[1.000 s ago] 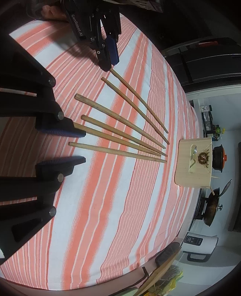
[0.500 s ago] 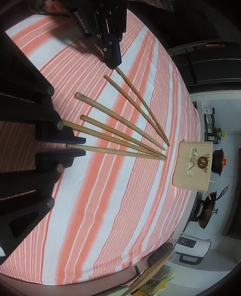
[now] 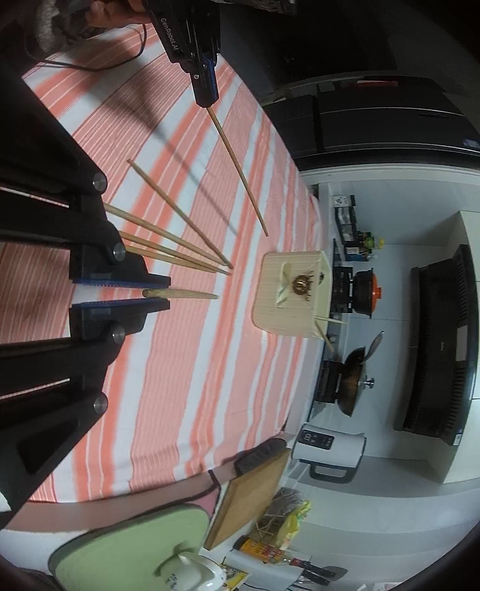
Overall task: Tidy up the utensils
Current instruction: 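Grasp a wooden chopstick with the left tool while the right tool grasps another, then carry both chopsticks to the cream holder and lower them in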
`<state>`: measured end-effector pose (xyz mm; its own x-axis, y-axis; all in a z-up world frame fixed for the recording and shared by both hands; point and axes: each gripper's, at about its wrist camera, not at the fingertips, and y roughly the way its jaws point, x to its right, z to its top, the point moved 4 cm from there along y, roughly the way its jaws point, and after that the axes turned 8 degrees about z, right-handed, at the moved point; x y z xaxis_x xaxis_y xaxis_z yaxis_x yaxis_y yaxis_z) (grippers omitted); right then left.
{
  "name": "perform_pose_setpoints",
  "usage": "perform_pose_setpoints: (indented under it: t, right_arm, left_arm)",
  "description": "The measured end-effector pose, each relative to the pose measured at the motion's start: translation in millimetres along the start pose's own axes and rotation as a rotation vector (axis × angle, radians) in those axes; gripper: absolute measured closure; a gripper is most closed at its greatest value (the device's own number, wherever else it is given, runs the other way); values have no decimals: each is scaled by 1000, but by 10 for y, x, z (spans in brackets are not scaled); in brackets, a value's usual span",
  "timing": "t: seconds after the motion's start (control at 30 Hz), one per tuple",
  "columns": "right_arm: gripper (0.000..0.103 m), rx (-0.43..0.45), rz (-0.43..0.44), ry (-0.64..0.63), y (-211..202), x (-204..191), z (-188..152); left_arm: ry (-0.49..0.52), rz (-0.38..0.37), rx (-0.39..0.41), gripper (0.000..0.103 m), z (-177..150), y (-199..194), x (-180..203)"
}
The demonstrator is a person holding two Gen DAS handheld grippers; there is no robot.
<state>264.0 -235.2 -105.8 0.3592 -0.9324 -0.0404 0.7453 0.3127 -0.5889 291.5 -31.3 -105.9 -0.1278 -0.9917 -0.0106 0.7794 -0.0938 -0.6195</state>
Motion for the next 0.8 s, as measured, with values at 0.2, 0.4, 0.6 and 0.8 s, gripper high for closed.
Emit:
perform_pose_setpoints:
  t: [0.2, 0.4, 0.6, 0.8]
  right_arm:
    - [98, 104, 11, -6, -295, -53, 372]
    - [98, 141, 24, -3, -398, -74, 500]
    - [98, 161, 34, 0, -466, -102, 528]
    - [98, 186, 54, 13, -553, -99, 595]
  left_arm:
    - [-16, -19, 81, 100, 297, -288, -108]
    - [-32, -26, 125, 100, 390, -402, -178]
    - [-63, -39, 146, 100, 443, -438, -256]
    - [-62, -62, 161, 100, 543, -502, -241]
